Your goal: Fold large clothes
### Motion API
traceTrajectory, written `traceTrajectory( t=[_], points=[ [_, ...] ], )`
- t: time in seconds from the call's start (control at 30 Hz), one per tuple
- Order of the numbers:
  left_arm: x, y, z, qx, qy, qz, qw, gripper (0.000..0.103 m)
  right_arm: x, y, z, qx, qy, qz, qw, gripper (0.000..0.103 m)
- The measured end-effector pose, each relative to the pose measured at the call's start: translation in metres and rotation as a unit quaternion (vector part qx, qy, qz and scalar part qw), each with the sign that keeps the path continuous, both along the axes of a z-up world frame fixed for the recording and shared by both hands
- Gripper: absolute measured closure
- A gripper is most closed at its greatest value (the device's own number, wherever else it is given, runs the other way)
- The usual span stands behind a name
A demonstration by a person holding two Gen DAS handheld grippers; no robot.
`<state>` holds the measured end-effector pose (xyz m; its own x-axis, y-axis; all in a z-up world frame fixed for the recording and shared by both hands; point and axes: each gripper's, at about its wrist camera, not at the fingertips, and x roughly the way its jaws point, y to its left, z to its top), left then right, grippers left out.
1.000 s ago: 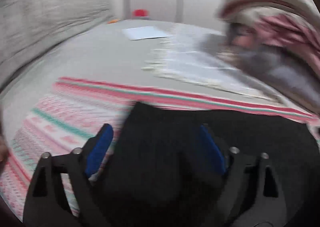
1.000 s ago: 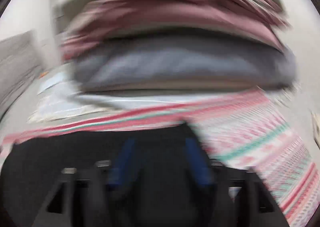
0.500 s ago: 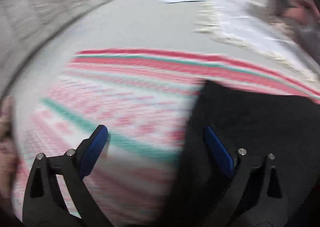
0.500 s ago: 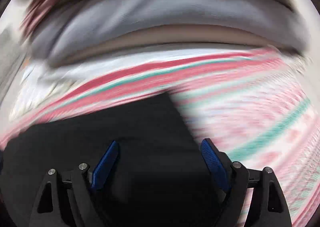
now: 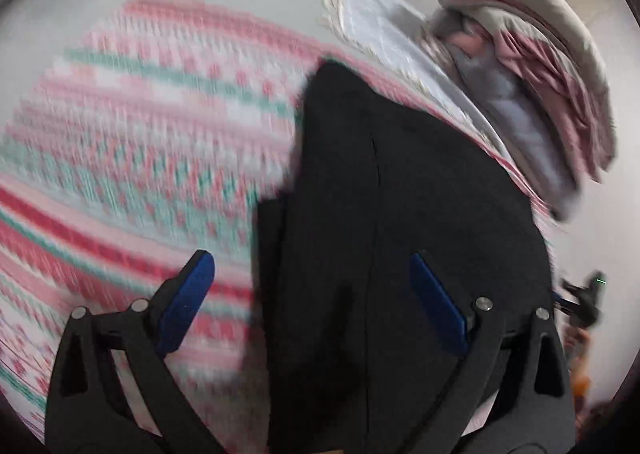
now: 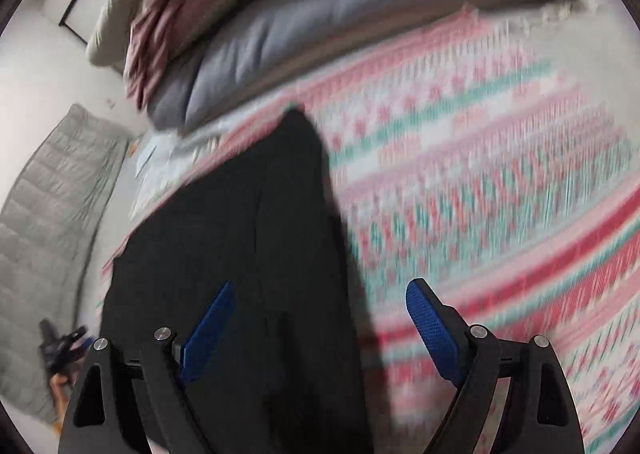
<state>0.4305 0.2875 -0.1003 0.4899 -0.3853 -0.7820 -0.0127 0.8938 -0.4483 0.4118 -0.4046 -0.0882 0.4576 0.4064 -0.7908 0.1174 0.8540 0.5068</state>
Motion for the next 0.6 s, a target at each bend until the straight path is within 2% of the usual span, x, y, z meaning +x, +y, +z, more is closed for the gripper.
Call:
traceTrajectory(
  t=[0.13,0.17,0.2,0.23,0.27,0.33,0.37,0.4,0.43,0.47,0.5,0.53,0.6],
  points=[
    [-0.025,0.017,-0.035,-0.078,0.059,-0.009,0.9952,0.006,-0.017,-0.001,-0.035,0.025,0.055,0.039,0.997,0.014],
    [-0.032,0.020,-0.040,-0.098,0.056,-0.018,0.9934,0.006,-0.031,-0.003,-0.038,0.031,0.043,0.043,0.998,0.014],
    [-0.040,0.019,-0.039,-0.103,0.034,-0.026,0.9937,0.006,-0.038,-0.003,-0.039,0.039,0.034,0.046,0.998,0.014],
    [-0.043,0.016,-0.039,-0.112,0.030,-0.035,0.9927,0.006,-0.043,-0.002,-0.041,0.065,0.034,0.051,0.996,0.014],
    [-0.046,0.012,-0.041,-0.137,0.029,-0.044,0.9892,0.008,-0.045,-0.001,-0.042,0.088,0.035,0.058,0.994,0.013],
    [-0.049,-0.001,-0.055,-0.235,0.035,-0.054,0.9698,0.012,-0.049,0.013,-0.051,0.164,0.041,0.097,0.981,0.014],
    [-0.052,-0.009,-0.058,-0.229,0.019,-0.034,0.9726,0.013,-0.047,0.019,-0.049,0.170,0.042,0.110,0.978,0.014],
    [-0.055,-0.016,-0.055,-0.212,0.001,-0.027,0.9769,0.015,-0.048,0.029,-0.047,0.145,0.031,0.110,0.983,0.014],
    [-0.057,-0.021,-0.053,-0.197,-0.008,-0.015,0.9802,0.038,-0.047,0.036,-0.046,0.133,0.023,0.104,0.985,0.016],
    [-0.058,-0.024,-0.054,-0.182,-0.005,0.008,0.9832,0.060,-0.048,0.039,-0.045,0.130,0.017,0.083,0.988,0.026],
    [-0.059,-0.022,-0.056,-0.199,0.002,0.031,0.9795,0.064,-0.049,0.038,-0.043,0.133,0.019,0.052,0.990,0.064],
    [-0.063,-0.018,-0.055,-0.223,0.000,0.054,0.9734,0.070,-0.050,0.034,-0.046,0.159,0.028,0.017,0.987,0.068],
    [-0.071,-0.018,-0.037,-0.227,-0.017,0.068,0.9715,0.075,-0.055,0.034,-0.038,0.167,0.017,-0.009,0.986,0.073]
  ],
)
